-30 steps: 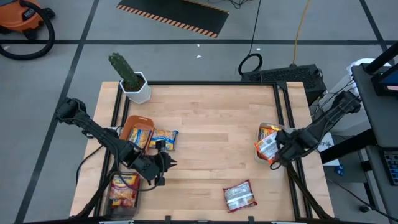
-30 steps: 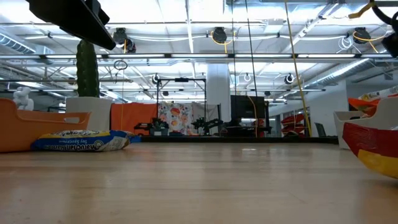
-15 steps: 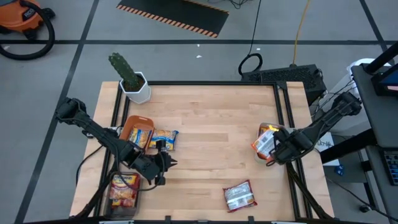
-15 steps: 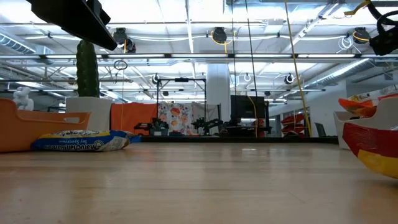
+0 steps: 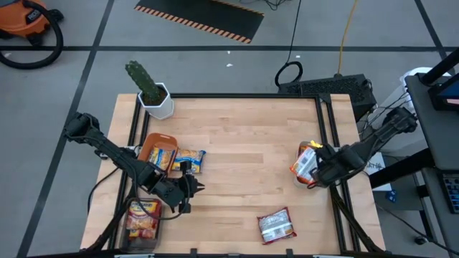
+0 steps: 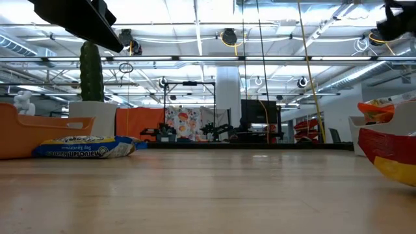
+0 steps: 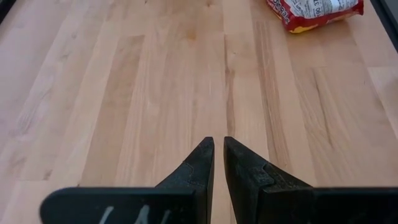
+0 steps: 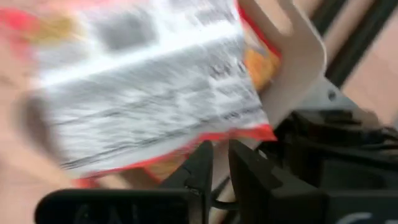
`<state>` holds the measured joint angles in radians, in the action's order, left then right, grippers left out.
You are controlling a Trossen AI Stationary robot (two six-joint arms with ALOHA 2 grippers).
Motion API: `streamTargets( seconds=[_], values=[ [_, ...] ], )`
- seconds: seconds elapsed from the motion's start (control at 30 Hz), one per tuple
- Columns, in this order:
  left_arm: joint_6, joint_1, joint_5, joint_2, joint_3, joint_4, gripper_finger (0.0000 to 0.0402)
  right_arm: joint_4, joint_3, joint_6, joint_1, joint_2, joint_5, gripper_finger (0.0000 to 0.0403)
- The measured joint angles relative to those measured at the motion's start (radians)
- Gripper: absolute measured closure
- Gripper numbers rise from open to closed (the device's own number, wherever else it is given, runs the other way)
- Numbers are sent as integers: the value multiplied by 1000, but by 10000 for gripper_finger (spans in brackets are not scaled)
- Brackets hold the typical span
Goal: Sort Maruchan noodles
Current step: Put the blue noodle pack into the orange bin
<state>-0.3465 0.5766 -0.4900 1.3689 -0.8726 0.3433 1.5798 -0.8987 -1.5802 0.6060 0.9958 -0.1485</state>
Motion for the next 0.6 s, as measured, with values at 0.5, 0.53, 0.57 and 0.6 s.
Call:
streamTargets(
  seconds=[0.5,0.53,0.57,0.6],
  values=[
    [3,0,-3,0,0,-7,360,-152,-293,205,-10,130,-300,400],
    [3,0,-3,0,0,-7,360,-195,-295,235,-14,143,-326,401],
    [3,0,-3,0,0,-7,360,-242,-295,270,-18,154,-350,401],
    [3,0,-3,0,0,-9,360,-285,-295,303,-21,166,-370,401]
  ],
)
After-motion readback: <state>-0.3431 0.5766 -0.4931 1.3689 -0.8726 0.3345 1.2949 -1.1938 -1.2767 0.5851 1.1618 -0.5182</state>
